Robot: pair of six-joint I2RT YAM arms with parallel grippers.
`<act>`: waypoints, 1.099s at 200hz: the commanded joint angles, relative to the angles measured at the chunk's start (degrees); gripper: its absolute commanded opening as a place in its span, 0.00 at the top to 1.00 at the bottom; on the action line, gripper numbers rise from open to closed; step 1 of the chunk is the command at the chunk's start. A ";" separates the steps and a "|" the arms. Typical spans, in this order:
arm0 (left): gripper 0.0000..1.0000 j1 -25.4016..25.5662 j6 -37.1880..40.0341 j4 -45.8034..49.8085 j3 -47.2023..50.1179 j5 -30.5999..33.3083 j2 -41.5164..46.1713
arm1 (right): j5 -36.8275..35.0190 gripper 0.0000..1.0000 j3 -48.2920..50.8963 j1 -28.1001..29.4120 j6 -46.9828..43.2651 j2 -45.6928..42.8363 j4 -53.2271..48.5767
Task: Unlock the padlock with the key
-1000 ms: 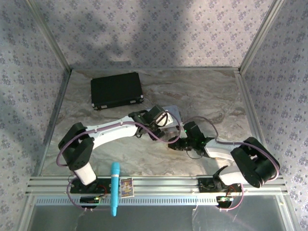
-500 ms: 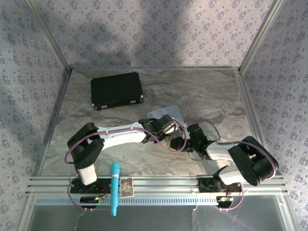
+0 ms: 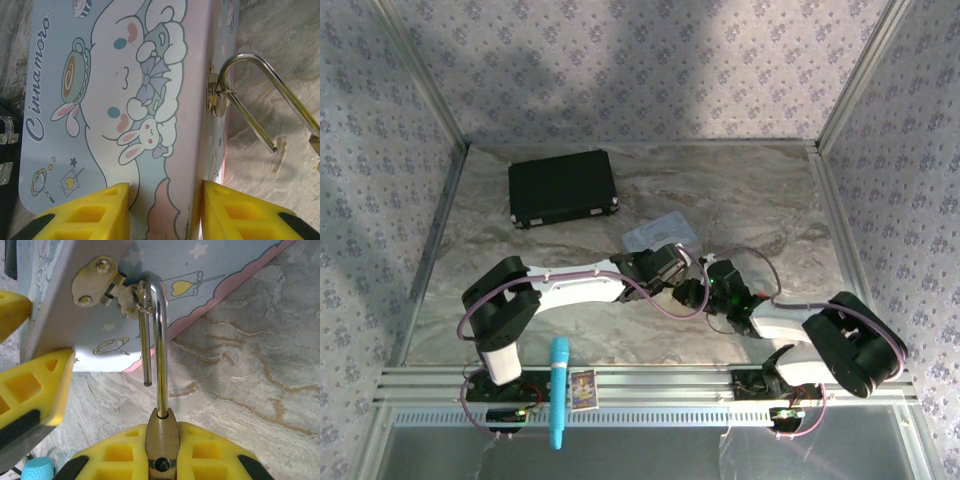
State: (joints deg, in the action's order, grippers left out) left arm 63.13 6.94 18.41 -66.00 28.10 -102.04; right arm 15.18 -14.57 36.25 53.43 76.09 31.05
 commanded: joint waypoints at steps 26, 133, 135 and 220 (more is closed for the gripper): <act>0.65 1.15 -4.05 7.16 4.38 -9.72 -5.18 | -6.82 1.00 -2.28 0.43 5.49 4.81 10.66; 0.66 2.08 -4.74 6.60 4.89 -7.47 -6.83 | -7.90 1.00 -4.49 -1.33 8.62 8.69 15.91; 0.66 2.08 -4.81 6.56 4.95 -7.38 -6.85 | -7.82 1.00 -4.68 -1.34 8.56 8.78 15.77; 0.67 2.43 -6.08 4.44 6.87 -7.65 -6.85 | -3.85 1.00 -6.21 -6.12 10.71 8.90 13.77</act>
State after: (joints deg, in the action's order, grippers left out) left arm 64.49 3.18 11.70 -63.96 32.69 -103.31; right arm 10.24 -17.58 31.97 63.70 85.52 41.95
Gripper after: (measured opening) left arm 0.335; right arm 0.132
